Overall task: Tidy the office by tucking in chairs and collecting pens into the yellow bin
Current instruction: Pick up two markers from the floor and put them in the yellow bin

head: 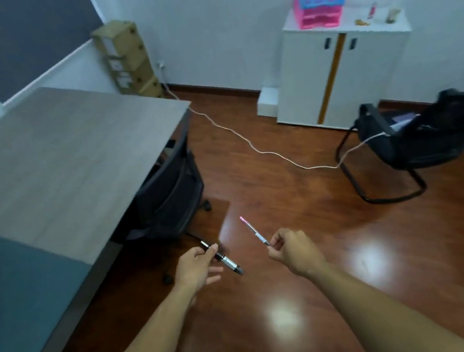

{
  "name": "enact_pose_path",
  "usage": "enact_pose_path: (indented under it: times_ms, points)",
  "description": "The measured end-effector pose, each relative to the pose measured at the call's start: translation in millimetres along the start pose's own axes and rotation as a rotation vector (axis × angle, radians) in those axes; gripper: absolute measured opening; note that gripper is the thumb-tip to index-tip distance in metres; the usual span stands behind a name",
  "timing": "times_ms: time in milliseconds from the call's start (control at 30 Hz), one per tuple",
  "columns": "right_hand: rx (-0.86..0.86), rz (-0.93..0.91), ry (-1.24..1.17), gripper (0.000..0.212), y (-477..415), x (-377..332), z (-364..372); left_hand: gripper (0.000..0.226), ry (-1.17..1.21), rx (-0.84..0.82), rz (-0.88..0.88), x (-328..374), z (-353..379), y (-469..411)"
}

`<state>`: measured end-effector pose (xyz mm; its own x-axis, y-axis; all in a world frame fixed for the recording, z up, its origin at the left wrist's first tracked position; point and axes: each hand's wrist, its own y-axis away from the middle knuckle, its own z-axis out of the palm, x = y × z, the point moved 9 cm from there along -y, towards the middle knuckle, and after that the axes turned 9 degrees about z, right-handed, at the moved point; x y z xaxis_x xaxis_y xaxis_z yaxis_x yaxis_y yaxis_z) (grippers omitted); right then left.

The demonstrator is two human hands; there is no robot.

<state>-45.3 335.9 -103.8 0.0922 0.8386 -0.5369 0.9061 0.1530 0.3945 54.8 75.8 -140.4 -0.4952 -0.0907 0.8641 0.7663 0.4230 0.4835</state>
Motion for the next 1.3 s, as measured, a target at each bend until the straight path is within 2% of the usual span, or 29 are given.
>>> enact_pose_path:
  times_ms: [200,467,933,1300]
  points:
    - [-0.071,-0.130,0.060,0.019,-19.8,-124.6,81.2,0.042,0.042,0.142,0.001,-9.9,-142.4,-23.3]
    - [-0.215,-0.297,0.151,0.013,-17.1,-253.4,179.8,0.036,0.149,0.305,-0.034,-31.9,-275.5,-27.9]
    - [-0.441,-0.548,0.373,0.014,-78.8,-434.3,308.3,0.030,0.409,0.608,-0.120,-59.9,-420.3,-45.9]
    - [-0.585,-0.724,0.460,0.015,-104.4,-572.1,384.5,0.032,0.601,0.889,-0.078,-46.4,-523.6,-47.7]
